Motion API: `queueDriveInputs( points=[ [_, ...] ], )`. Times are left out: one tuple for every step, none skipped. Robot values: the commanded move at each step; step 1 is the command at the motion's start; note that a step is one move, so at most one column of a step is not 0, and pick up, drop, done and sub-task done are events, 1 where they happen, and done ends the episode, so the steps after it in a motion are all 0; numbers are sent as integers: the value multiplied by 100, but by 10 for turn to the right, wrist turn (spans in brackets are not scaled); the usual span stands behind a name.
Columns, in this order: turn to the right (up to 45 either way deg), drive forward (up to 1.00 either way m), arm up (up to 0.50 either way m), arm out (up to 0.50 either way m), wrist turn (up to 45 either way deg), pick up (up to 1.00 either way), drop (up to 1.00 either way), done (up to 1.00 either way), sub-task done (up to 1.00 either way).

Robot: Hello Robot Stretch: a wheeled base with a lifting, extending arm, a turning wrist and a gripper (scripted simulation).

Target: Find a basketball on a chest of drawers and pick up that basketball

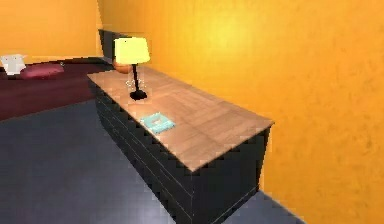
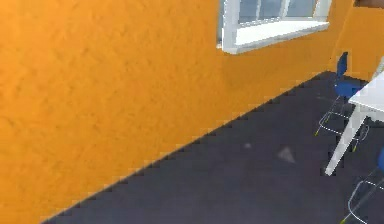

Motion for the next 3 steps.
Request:
queueDriveInputs(
  points=[
    [-420,0,0,0,0,0,0,0,0],
    [0,30,0,0,0,0,0,0,0],
    [0,100,0,0,0,0,0,0,0]
  ],
)
